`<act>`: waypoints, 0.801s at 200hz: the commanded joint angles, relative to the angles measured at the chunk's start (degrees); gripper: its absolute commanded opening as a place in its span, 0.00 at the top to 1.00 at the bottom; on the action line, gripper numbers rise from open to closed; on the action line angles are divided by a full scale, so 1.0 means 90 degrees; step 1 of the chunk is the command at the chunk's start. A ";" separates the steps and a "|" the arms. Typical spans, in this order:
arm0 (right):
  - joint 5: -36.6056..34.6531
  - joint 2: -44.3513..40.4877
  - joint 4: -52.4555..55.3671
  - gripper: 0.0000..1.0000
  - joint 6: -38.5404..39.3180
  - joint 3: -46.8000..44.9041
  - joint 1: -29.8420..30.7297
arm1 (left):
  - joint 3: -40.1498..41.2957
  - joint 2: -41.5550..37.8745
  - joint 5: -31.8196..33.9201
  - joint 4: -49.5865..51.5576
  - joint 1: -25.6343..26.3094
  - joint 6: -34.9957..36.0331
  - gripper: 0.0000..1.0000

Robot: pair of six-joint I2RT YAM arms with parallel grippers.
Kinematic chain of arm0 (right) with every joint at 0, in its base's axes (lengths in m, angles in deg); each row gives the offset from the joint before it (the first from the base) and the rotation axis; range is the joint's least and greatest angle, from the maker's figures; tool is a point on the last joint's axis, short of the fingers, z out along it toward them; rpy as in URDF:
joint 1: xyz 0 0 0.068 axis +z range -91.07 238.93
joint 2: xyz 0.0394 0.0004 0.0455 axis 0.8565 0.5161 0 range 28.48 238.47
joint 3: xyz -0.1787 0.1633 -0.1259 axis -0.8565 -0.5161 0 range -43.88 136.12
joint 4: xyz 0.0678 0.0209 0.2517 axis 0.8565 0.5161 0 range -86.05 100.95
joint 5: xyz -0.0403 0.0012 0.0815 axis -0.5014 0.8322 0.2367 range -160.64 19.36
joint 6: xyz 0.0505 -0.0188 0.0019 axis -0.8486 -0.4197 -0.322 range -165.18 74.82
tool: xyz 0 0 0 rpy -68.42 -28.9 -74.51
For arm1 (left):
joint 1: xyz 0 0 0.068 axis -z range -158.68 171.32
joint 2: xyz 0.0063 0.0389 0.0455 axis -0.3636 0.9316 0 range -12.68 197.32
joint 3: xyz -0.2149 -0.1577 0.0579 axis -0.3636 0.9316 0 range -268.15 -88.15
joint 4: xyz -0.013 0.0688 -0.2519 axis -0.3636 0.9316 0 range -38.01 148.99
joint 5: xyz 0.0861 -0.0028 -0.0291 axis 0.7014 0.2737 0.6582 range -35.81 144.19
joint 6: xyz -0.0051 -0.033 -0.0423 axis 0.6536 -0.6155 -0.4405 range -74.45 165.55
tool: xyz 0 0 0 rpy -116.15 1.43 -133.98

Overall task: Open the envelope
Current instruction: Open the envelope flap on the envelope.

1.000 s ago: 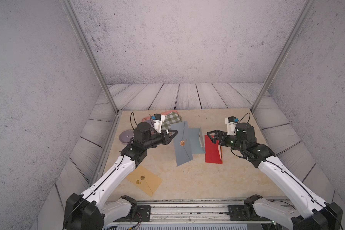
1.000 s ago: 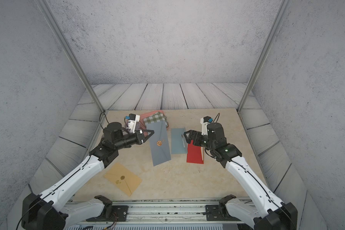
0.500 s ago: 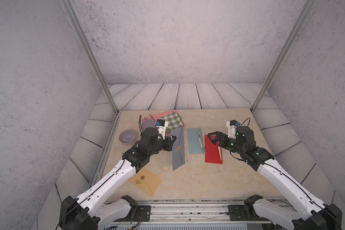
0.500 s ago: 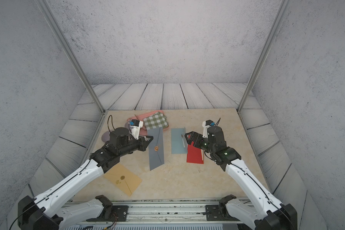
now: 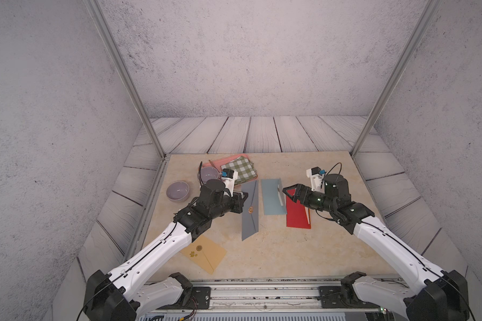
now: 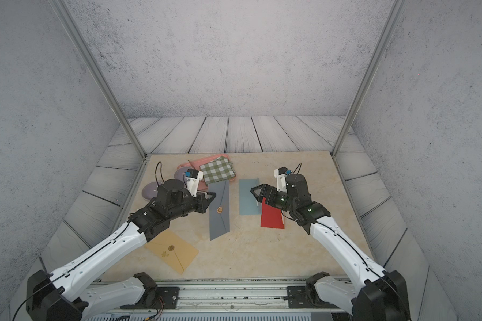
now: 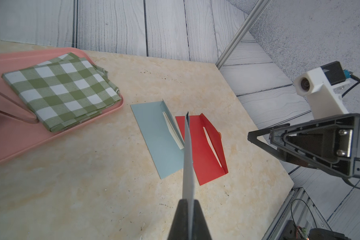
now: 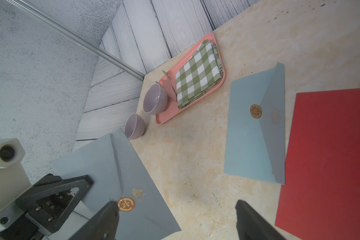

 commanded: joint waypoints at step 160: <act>-0.1350 0.1114 0.0809 0.21 0.0899 0.1183 0.1660 | -0.0023 0.0309 0.0531 -0.0743 0.0704 0.0172 1.00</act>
